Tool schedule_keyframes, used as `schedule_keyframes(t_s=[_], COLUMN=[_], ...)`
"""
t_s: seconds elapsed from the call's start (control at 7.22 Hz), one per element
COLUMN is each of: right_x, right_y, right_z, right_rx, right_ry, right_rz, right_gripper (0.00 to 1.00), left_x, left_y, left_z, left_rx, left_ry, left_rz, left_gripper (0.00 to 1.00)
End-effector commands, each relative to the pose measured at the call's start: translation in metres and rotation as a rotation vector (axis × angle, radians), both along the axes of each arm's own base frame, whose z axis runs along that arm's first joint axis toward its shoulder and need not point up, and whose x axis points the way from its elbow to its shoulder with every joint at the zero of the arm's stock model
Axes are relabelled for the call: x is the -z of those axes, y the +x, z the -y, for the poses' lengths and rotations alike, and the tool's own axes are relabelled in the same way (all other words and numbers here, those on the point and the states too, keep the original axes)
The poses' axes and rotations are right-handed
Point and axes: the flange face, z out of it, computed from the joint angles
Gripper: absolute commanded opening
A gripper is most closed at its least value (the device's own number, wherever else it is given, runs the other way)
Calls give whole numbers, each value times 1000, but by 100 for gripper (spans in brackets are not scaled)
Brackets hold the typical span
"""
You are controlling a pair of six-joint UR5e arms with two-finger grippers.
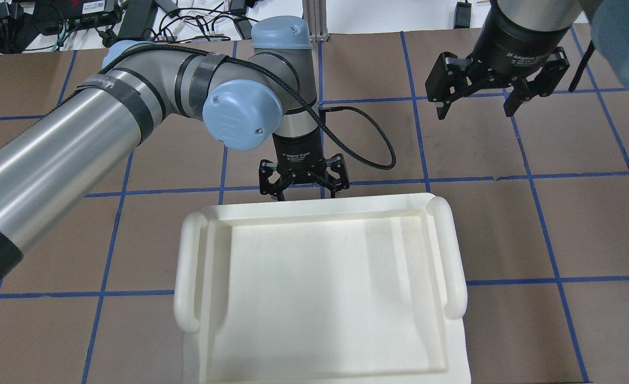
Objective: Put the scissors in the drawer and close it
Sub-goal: 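Push the drawer shut toward the robot with the left gripper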
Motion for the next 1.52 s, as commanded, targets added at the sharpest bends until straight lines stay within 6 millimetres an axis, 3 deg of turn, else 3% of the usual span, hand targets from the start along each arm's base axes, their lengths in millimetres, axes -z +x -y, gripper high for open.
schedule_keyframes(t_s=[0.0, 0.14, 0.42, 0.55, 0.69, 0.83, 1.11, 1.25, 1.38], right_x=[0, 0, 1, 1, 1, 0, 0, 0, 1], right_y=[0, 0, 1, 1, 1, 1, 1, 1, 1], right_z=[0, 0, 0, 0, 0, 0, 0, 0, 0], right_rx=[0, 0, -2, -2, -2, -2, -2, -2, -2], right_ry=[0, 0, 2, 2, 2, 0, -2, 0, 0], right_rz=[0, 0, 0, 0, 0, 0, 0, 0, 0], right_gripper=[100, 100, 100, 100, 100, 100, 100, 100, 100], left_x=[4, -1, -39, -64, -102, -139, -193, -204, -204], left_y=[5, 6, 2, 2, 7, 28, 66, 86, 119], left_z=[-10, 3, 31, 38, 40, 35, -6, -32, -47], left_rx=[-1, -6, -12, -3, 32, 79, 65, 46, -3], left_ry=[27, -15, -173, -231, -300, -369, -375, -358, -359], left_rz=[9, -4, -55, -60, -81, -44, -21, -17, -10], left_gripper=[99, 99, 99, 99, 100, 100, 100, 98, 98])
